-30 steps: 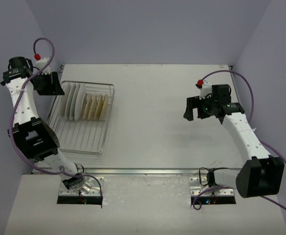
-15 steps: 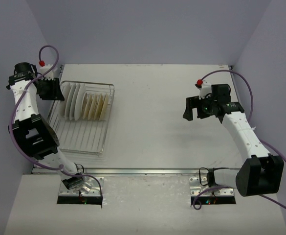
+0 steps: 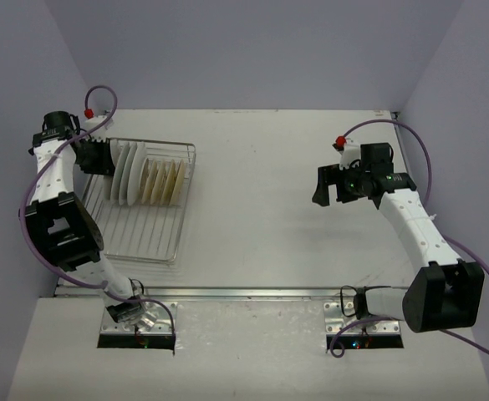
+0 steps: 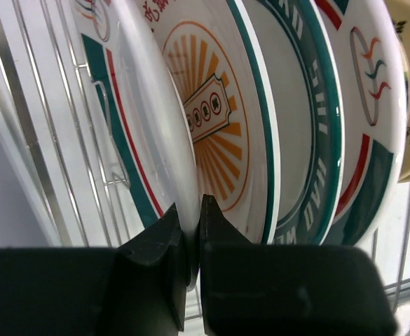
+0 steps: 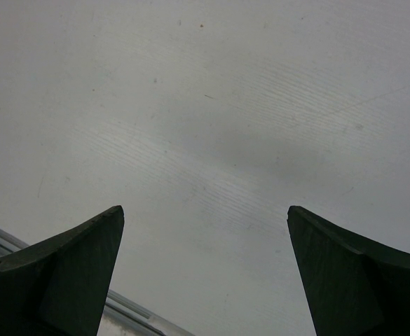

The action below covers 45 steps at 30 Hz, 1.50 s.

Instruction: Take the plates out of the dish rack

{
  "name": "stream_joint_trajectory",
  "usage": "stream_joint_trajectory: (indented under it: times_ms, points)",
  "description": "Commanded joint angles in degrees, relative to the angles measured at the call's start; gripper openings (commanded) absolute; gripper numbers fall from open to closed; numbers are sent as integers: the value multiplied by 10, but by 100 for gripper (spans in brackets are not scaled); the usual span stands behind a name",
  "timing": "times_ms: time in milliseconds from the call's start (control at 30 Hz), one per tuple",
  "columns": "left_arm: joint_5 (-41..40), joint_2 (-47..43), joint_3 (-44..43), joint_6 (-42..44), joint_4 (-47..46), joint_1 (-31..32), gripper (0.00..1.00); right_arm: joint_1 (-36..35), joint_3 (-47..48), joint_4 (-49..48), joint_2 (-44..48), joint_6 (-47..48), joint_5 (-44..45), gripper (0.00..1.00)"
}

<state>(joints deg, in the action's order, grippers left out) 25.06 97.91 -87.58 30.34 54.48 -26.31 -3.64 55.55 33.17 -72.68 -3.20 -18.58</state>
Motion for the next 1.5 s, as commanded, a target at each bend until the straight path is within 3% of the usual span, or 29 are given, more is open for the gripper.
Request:
stream_joint_trajectory:
  times_ms: [0,333,667,800,867,967,1000,1133,1300,1467]
  points:
    - [19,5,-27,0,-8,-3,0,-2,27,-3,-1,-4,-15,99]
    - [99,20,-133,-13,66,-12,0,-2,34,9,3,-6,-42,99]
    - [192,63,-364,-14,189,-43,0,-2,55,21,12,-23,-66,99]
    - [179,32,-423,-1,176,-38,0,-2,77,28,23,-42,-67,99]
    - [163,-12,-411,30,143,-26,0,-2,92,29,28,-55,-65,99]
    - [67,-108,-318,92,91,64,0,-2,111,29,38,-76,-68,99]
    - [0,-135,-282,131,49,94,0,-2,125,29,39,-85,-74,99]
    - [-140,-261,-96,233,-76,269,0,-1,170,41,36,-109,-132,99]
    - [-226,-308,-24,315,-101,439,0,-1,211,50,16,-165,-188,99]
    - [-352,-394,171,493,-232,628,0,2,246,52,-28,-224,-262,99]
